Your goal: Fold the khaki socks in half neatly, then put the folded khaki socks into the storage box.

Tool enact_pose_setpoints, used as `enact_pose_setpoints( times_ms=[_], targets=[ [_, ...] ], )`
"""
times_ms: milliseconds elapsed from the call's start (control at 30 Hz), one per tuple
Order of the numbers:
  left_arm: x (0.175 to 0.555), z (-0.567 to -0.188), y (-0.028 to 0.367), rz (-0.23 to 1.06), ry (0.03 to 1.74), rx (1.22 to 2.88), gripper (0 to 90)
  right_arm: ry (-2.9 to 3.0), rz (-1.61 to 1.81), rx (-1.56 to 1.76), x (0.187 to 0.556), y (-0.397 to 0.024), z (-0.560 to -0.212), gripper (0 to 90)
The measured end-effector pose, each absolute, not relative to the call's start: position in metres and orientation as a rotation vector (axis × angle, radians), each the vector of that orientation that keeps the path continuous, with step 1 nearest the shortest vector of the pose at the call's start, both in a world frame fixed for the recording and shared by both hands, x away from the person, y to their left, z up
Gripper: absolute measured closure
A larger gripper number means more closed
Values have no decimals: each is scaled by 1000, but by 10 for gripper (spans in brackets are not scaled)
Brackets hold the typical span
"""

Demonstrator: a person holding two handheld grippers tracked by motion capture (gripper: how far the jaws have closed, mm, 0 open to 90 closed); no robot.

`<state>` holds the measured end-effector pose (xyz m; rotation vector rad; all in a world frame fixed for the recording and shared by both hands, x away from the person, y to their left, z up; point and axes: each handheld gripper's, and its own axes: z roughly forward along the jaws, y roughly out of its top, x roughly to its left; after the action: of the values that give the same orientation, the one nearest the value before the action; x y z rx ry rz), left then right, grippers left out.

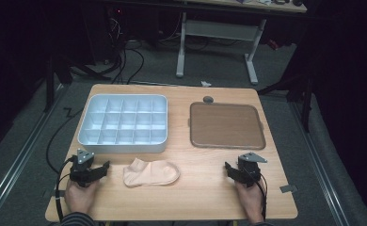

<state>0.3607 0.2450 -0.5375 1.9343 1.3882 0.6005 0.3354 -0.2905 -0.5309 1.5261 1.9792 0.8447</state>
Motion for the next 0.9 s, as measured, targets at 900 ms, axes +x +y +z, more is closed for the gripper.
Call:
enact_pose_setpoints(
  times_ms=[900],
  targets=[
    [361,-538,244,600,1385,1937,315,1984,845,1521,335,-291,-531,393]
  ],
)
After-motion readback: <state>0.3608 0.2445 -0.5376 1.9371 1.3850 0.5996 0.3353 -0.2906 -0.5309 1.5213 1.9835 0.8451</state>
